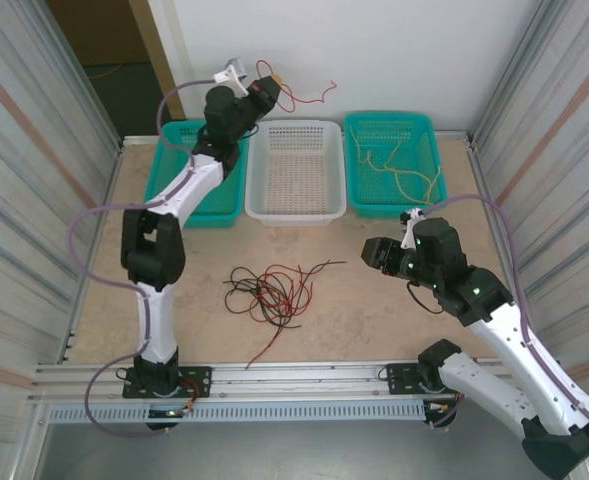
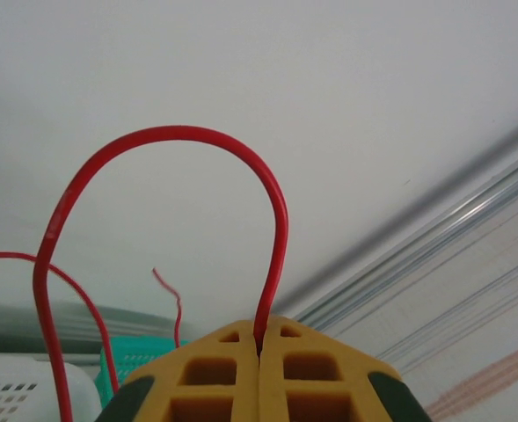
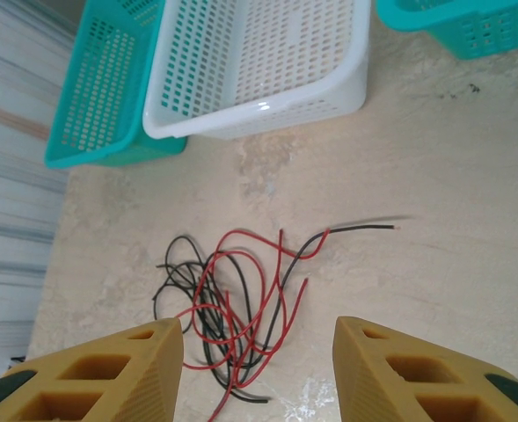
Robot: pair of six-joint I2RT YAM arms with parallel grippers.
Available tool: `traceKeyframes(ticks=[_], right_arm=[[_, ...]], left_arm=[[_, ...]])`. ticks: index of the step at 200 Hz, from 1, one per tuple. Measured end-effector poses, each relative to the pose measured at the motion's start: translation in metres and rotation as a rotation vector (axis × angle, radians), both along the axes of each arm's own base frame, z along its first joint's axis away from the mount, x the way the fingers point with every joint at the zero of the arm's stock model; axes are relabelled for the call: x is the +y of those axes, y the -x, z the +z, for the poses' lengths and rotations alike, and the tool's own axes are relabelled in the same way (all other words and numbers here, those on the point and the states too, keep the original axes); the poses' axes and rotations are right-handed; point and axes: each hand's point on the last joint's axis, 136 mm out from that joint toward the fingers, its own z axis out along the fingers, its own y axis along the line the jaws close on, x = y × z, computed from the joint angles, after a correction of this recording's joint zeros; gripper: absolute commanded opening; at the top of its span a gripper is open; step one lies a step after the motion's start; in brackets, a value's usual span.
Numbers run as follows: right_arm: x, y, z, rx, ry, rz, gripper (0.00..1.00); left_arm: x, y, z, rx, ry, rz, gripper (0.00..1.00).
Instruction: Untangle the cables
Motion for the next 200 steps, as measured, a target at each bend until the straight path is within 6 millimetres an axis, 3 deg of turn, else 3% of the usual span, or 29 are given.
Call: traceKeyframes(ticks=[17, 49, 77, 97, 112, 150, 163, 183, 200], right_arm=[[-0.004, 0.003, 0.002, -0.007, 0.001, -0.006, 0.48], [-0.013, 0.005, 0.004, -0.014, -0.002, -0.028, 0.48], [-0.018, 0.004, 0.002, -0.009, 0.009, -0.037, 0.48], [-0.017, 0.003, -0.006, 0.019, 0.027, -0.031, 0.49], [-0.014, 0.001, -0.013, 0.054, 0.041, -0.021, 0.51], [0.004, -0.007, -0.046, 0.184, 0.090, 0.019, 0.56], [0.019, -0.006, -0.056, 0.212, 0.101, 0.057, 0.58], [0.049, -0.004, -0.074, 0.254, 0.136, 0.119, 0.63], [0.070, -0.005, -0.096, 0.310, 0.188, 0.143, 0.60]], left_arm=[[-0.015, -0.009, -0.027, 0.039, 0.004, 0.001, 0.51], [-0.034, 0.000, -0.097, 0.159, -0.042, 0.002, 0.98], [-0.034, 0.033, -0.158, 0.292, -0.105, -0.005, 0.99], [-0.021, 0.063, -0.168, 0.355, -0.152, -0.006, 0.99], [-0.008, 0.090, -0.147, 0.359, -0.176, -0.007, 0.96], [0.031, 0.185, -0.031, 0.230, -0.246, -0.022, 0.79], [0.041, 0.220, -0.006, 0.193, -0.299, -0.042, 0.76], [0.058, 0.268, -0.003, 0.200, -0.383, -0.070, 0.74], [0.075, 0.303, -0.035, 0.272, -0.457, -0.094, 0.74]])
